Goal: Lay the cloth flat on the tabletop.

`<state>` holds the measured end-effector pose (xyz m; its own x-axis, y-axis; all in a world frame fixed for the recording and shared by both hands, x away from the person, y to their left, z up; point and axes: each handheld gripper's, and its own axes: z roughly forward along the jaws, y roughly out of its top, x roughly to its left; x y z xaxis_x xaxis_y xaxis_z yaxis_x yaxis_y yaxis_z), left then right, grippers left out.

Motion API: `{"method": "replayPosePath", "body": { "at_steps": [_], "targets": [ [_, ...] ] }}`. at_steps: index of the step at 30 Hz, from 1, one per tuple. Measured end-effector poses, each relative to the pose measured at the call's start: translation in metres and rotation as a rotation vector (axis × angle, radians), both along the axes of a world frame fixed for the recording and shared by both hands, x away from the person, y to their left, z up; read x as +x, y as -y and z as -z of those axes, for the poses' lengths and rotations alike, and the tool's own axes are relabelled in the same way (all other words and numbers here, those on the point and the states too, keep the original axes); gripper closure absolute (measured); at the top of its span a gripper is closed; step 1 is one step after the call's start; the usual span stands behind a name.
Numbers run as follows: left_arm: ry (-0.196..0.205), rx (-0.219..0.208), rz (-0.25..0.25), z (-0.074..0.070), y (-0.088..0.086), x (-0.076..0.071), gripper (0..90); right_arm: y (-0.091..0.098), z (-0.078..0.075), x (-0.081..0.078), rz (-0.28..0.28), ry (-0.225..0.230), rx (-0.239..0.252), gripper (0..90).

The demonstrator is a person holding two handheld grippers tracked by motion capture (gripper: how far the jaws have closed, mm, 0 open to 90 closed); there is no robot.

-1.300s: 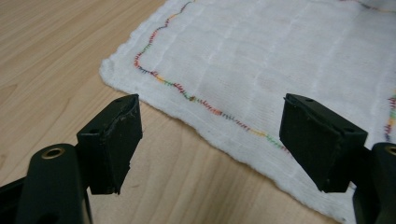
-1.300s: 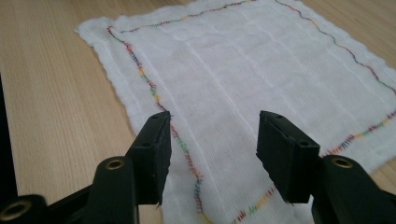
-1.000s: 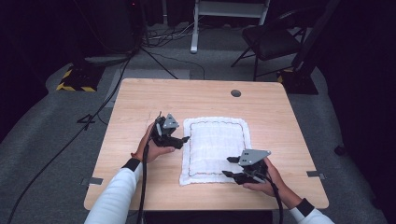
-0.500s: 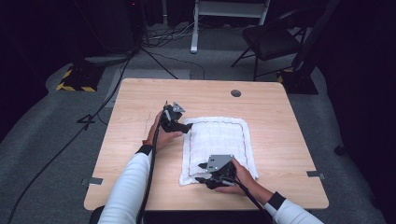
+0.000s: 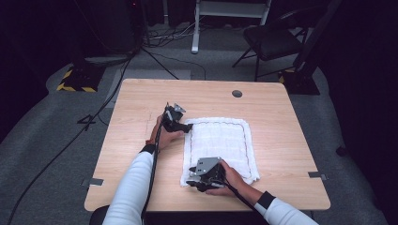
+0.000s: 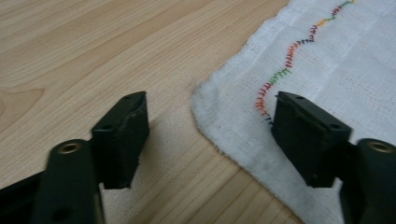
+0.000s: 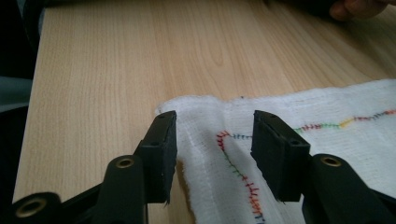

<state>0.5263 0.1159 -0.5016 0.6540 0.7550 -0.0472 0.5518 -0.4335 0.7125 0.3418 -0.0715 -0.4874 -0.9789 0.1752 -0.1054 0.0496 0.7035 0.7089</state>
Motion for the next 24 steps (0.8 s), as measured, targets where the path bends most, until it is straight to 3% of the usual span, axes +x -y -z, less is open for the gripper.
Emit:
{"method": "replayPosePath", "body": {
  "at_steps": [6, 13, 20, 24],
  "targets": [
    [0.011, -0.017, 0.038, -0.001, -0.003, -0.001, 56.2, -0.013, 0.005, -0.005, -0.030, 0.003, -0.009, 49.6],
    [0.000, -0.034, 0.079, -0.001, -0.006, -0.002, 73.1, -0.025, 0.007, -0.002, 0.018, 0.006, -0.014, 53.3],
    [0.013, -0.021, 0.111, -0.001, -0.009, -0.004, 83.2, -0.020, 0.007, 0.000, 0.071, 0.012, -0.013, 76.0],
    [0.023, -0.009, 0.108, -0.002, -0.010, -0.006, 85.0, -0.019, 0.006, 0.002, 0.098, 0.013, -0.015, 81.7]
  ]
}}
